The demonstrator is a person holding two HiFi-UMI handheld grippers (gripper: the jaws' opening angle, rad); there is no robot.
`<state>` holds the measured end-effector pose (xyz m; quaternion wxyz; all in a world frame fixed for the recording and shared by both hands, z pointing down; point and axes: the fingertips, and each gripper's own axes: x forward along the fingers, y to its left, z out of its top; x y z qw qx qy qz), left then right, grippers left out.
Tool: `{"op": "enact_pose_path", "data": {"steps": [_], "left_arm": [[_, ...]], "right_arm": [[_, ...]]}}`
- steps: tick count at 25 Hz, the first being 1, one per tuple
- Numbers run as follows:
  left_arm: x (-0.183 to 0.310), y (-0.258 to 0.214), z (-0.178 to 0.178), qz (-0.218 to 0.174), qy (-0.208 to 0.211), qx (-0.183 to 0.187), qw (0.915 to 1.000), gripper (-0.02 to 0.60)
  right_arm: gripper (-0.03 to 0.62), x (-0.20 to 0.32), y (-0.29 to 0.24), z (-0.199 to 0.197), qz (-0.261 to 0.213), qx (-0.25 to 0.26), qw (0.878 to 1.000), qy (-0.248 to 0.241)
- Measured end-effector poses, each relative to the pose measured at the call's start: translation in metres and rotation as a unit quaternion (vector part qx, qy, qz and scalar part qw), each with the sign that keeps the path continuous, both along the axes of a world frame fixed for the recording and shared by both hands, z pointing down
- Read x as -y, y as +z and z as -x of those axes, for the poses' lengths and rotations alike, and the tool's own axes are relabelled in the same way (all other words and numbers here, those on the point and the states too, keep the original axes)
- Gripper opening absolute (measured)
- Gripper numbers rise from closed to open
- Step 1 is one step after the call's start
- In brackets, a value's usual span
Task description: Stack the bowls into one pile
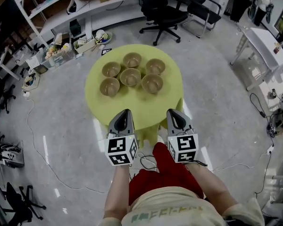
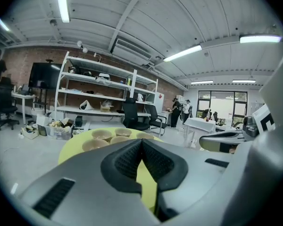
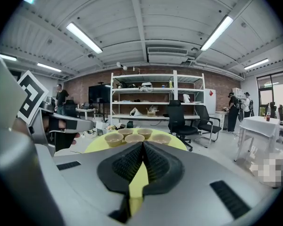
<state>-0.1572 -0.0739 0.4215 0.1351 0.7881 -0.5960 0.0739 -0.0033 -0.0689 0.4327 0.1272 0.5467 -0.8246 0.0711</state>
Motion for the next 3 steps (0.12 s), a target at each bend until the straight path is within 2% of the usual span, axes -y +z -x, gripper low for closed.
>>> {"op": "enact_pose_path", "data": {"steps": [3], "left_arm": [[-0.023, -0.002, 0.002, -0.005, 0.005, -0.003, 1.0, 0.023]], "right_arm": [[0.035, -0.022, 0.002, 0.0, -0.002, 0.002, 1.0, 0.005]]}}
